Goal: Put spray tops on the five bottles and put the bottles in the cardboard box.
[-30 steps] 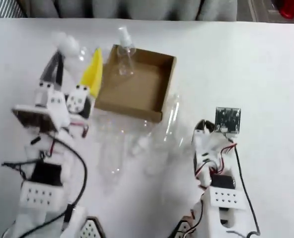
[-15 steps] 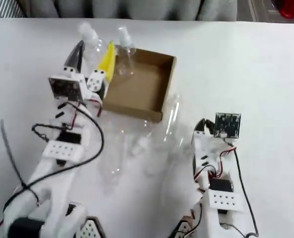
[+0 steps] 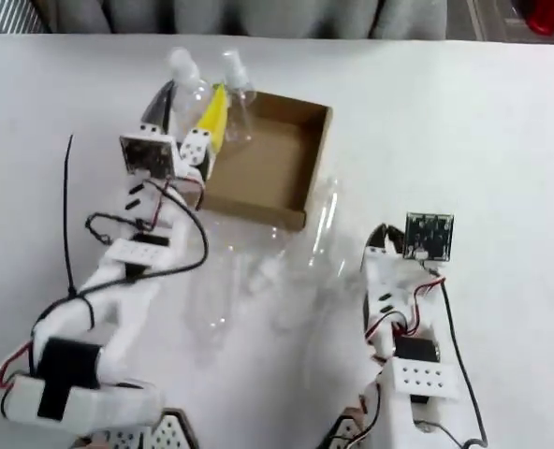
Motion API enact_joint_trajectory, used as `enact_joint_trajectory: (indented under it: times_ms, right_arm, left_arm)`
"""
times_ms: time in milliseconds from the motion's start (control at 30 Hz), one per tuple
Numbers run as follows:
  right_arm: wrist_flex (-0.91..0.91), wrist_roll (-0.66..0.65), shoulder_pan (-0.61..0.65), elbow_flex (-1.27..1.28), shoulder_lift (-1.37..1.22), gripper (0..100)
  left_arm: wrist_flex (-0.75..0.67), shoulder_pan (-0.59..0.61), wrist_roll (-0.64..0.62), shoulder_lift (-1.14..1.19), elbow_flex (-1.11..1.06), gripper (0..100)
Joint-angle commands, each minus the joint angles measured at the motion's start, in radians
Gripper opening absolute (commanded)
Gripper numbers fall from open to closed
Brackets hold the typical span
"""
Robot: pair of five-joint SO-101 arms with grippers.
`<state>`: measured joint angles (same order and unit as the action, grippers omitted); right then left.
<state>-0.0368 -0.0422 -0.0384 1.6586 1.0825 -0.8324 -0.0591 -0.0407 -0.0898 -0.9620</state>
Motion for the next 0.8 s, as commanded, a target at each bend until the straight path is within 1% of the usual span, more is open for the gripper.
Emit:
enact_joint_trajectory:
  times_ms: [0, 133, 300, 600, 767]
  right_arm:
    - [0.018, 0.006, -0.016, 0.012, 0.007, 1.6]
    - [0.018, 0.003, -0.016, 0.012, 0.007, 1.6]
    - [0.018, 0.002, -0.016, 0.012, 0.007, 1.6]
    - [0.018, 0.002, -0.016, 0.012, 0.007, 1.6]
    - [0.018, 0.002, -0.016, 0.012, 0.007, 1.6]
  left_arm:
    - [-0.035, -0.025, -0.002, 0.05, 0.104, 2]
    - [-0.035, -0.028, -0.002, 0.134, 0.163, 2]
    - [-0.035, -0.024, -0.074, 0.262, 0.27, 2]
    - [-0.038, -0.022, -0.078, 0.503, 0.437, 2]
    - [-0.153, -0.027, -0.078, 0.598, 0.457, 2]
